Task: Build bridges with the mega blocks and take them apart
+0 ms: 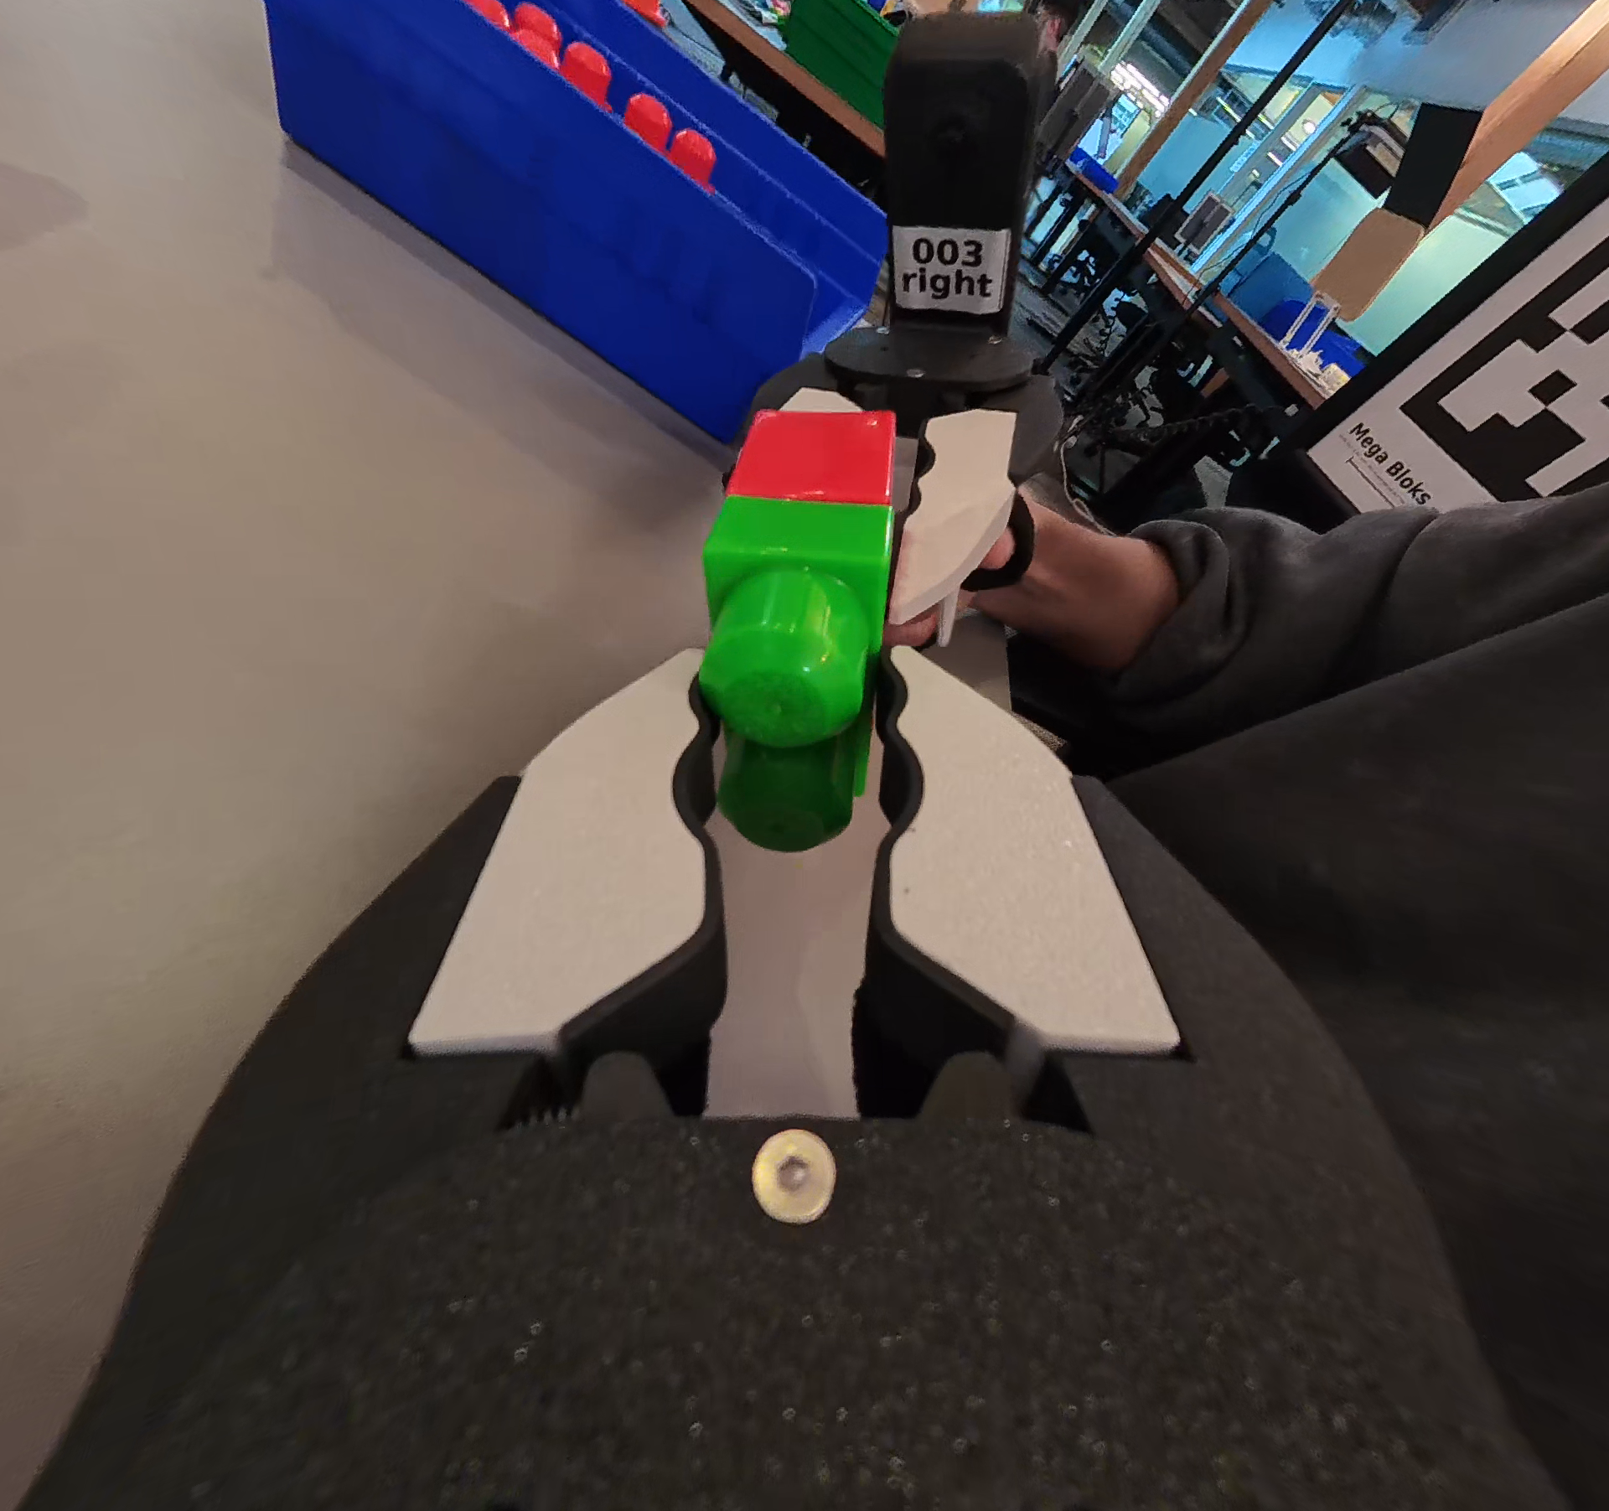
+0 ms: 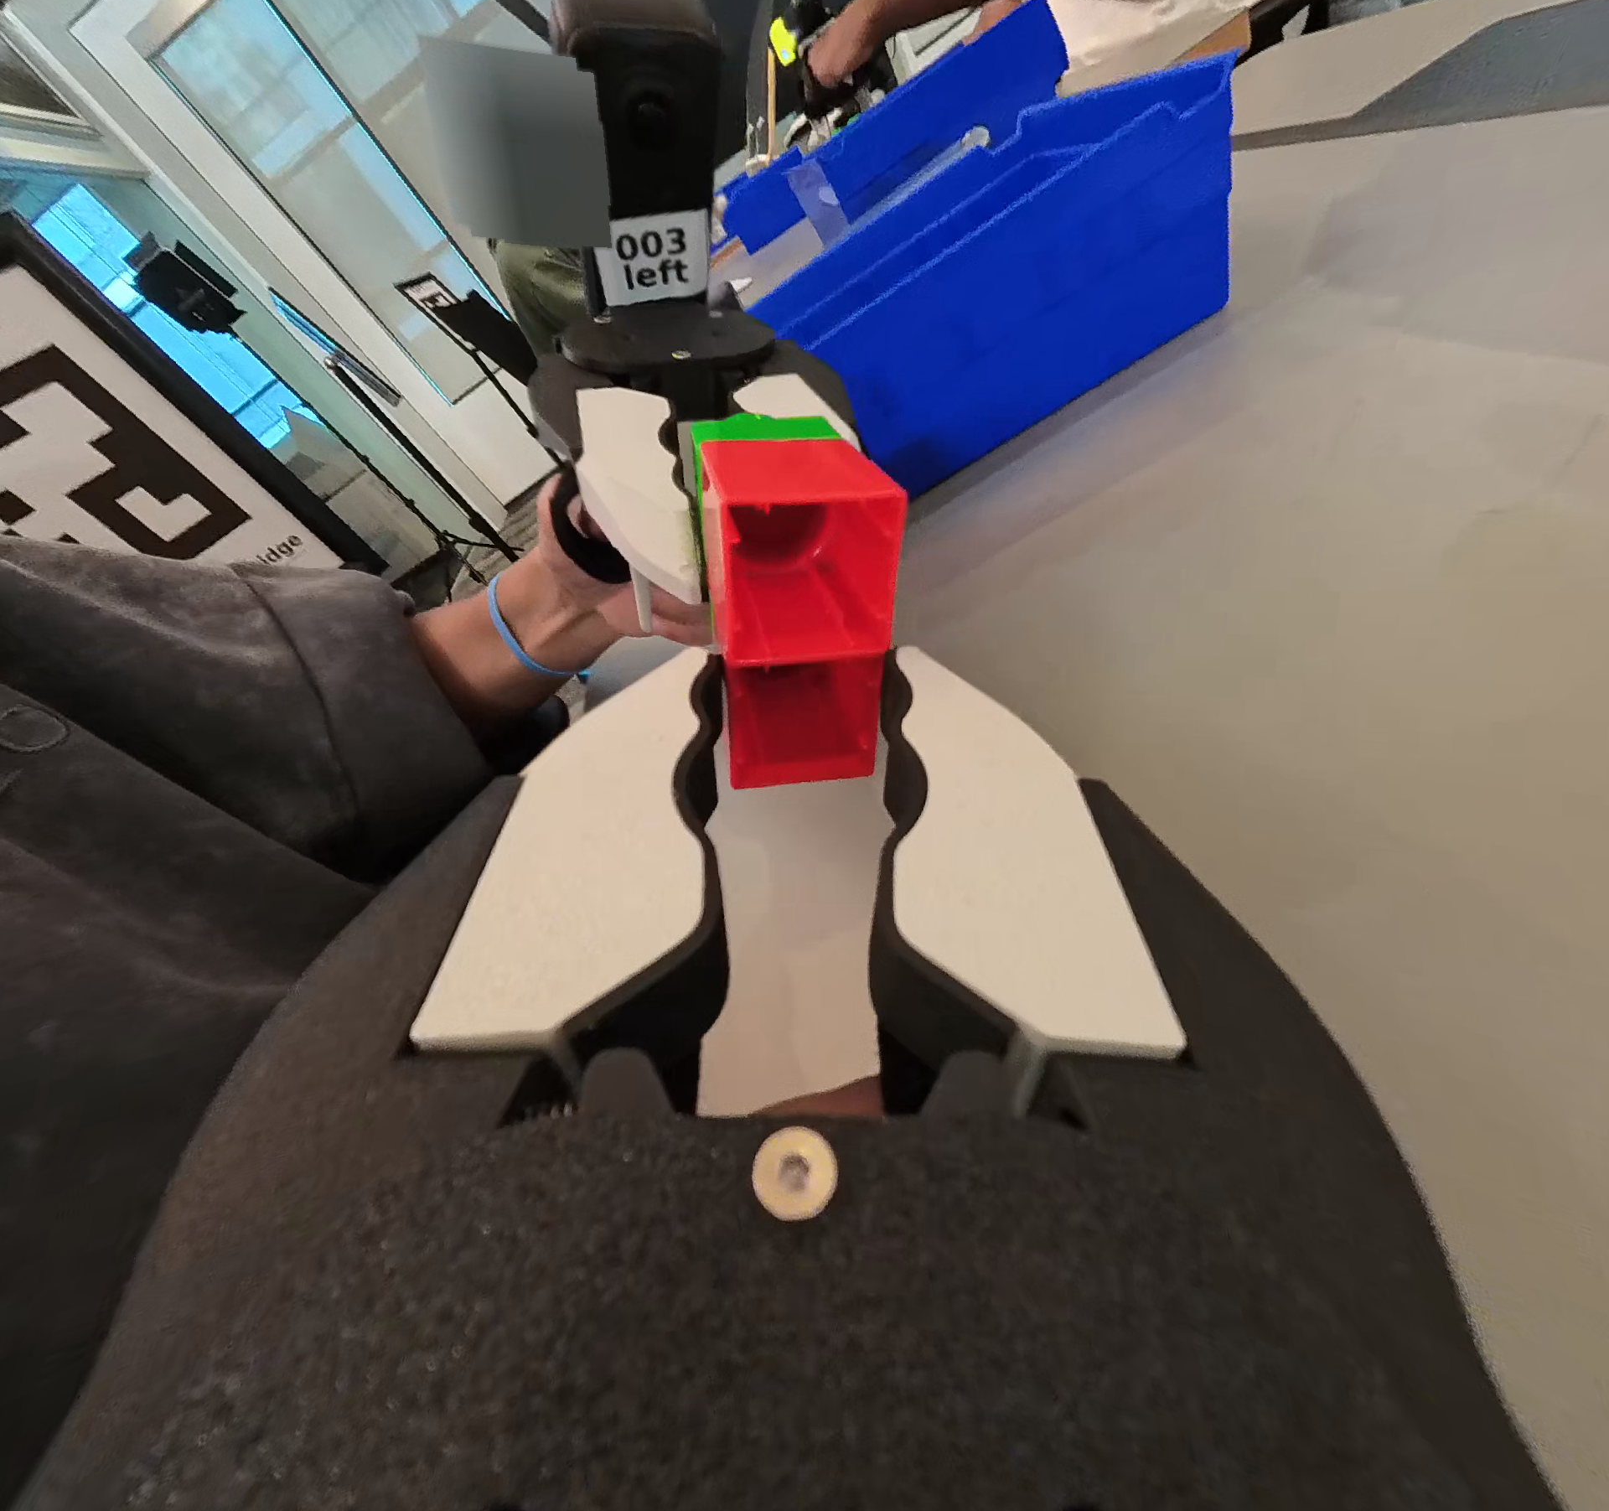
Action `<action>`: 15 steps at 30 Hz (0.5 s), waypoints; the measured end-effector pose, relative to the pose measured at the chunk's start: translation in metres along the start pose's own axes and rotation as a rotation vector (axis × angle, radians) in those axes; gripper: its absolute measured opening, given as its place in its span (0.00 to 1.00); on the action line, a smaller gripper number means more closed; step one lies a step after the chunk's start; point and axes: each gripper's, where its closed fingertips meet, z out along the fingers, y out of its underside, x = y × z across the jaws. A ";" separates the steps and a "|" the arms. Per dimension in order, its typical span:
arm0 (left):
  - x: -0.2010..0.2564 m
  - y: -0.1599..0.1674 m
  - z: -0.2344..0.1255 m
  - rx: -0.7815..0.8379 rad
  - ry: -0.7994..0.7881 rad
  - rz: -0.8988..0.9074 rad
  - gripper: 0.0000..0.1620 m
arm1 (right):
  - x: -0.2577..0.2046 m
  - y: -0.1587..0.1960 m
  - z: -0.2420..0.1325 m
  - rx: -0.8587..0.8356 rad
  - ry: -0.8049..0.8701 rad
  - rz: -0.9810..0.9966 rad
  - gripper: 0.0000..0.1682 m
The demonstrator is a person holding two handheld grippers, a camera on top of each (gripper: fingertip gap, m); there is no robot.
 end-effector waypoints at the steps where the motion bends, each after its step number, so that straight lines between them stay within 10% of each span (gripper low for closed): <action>1: 0.002 -0.002 -0.001 0.000 0.004 0.010 0.21 | -0.003 -0.001 -0.001 0.002 -0.017 -0.008 0.21; 4: 0.007 -0.005 -0.003 0.025 0.047 0.005 0.21 | -0.005 -0.013 -0.008 0.039 -0.009 -0.045 0.34; 15: 0.006 0.005 0.004 0.001 0.069 -0.016 0.21 | -0.005 -0.020 -0.005 0.055 0.013 -0.040 0.20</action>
